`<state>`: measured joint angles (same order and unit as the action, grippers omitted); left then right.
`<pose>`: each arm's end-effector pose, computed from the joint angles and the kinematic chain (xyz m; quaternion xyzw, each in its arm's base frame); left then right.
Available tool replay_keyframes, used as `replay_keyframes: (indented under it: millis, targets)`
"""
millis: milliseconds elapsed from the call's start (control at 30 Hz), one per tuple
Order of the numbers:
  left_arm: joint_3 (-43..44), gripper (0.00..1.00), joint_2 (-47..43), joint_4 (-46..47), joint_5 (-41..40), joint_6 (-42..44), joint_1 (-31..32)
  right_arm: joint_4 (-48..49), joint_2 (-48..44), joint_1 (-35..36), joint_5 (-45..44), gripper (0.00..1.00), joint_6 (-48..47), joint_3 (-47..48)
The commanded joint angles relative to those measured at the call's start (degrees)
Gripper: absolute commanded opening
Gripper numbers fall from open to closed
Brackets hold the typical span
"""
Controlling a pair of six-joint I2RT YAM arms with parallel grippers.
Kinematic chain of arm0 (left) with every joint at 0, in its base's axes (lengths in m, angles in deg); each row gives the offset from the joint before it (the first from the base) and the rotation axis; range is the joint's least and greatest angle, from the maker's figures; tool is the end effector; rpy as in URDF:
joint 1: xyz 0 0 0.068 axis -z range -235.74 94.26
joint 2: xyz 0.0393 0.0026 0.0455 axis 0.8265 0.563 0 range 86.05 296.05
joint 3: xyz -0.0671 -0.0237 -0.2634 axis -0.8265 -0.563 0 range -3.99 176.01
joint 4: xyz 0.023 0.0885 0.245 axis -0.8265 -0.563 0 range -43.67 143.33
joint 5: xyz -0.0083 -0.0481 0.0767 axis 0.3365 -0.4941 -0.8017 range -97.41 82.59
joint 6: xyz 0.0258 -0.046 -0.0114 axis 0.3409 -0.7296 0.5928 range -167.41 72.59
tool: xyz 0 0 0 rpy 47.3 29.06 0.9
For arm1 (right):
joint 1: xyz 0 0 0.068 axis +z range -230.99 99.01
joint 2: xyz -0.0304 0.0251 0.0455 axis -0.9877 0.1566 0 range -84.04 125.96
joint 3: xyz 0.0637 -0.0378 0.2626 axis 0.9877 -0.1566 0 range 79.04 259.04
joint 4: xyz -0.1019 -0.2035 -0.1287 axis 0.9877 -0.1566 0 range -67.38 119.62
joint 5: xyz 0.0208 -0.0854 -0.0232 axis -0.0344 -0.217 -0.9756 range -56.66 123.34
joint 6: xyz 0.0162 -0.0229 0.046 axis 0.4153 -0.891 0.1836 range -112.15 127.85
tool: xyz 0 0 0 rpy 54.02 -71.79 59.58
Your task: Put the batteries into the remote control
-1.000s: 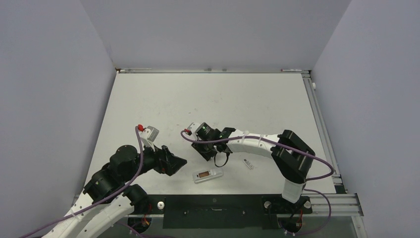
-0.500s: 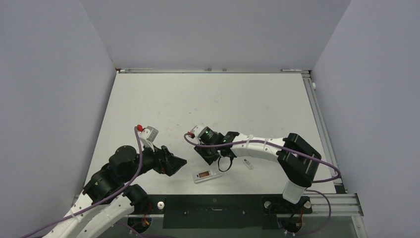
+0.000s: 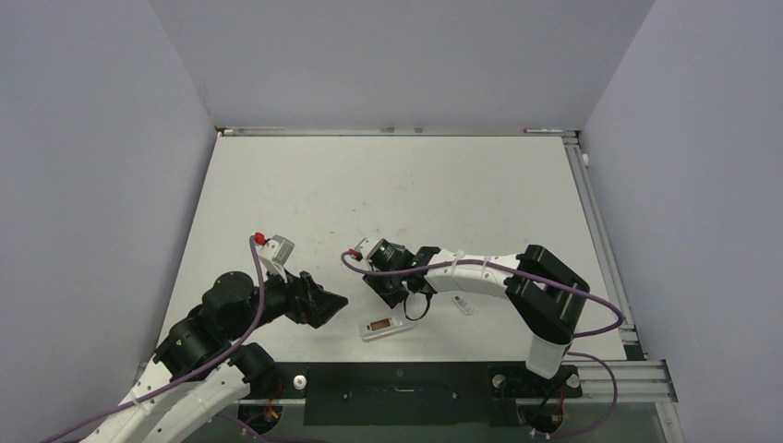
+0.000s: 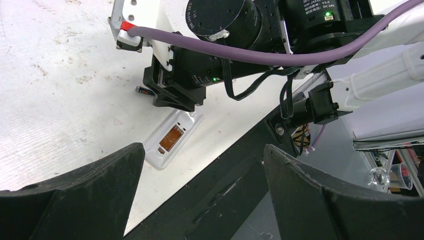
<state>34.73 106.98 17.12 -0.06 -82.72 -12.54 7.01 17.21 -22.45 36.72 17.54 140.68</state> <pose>0.0640 -0.0663 0.3053 0.0931 0.8050 -0.4096 0.4190 0.1807 0.2993 0.1655 -0.4077 0.8806 0.1583 0.1827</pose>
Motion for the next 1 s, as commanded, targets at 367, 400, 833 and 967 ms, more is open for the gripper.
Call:
replay_keyframes:
  millis: [367, 400, 833, 967]
  targets:
    - [-0.03, 0.87, 0.00, 2.90, -0.49, 0.15, 0.22, 1.12, 2.07, 0.80, -1.97, 0.26, -0.40, -0.37]
    - [-0.02, 0.87, -0.01, 2.93, -0.49, 0.18, 0.16, 1.23, 2.22, 0.86, -1.97, 0.24, -0.38, -0.31]
    - [-0.18, 0.87, 0.62, 2.63, -0.97, -0.35, 0.19, 0.68, 1.75, 1.13, -2.72, 0.08, -0.51, 0.19]
    - [-0.14, 0.87, 1.29, 2.16, -1.43, -0.96, 0.31, 1.08, 0.29, 1.09, -1.29, 0.08, -0.16, -0.03]
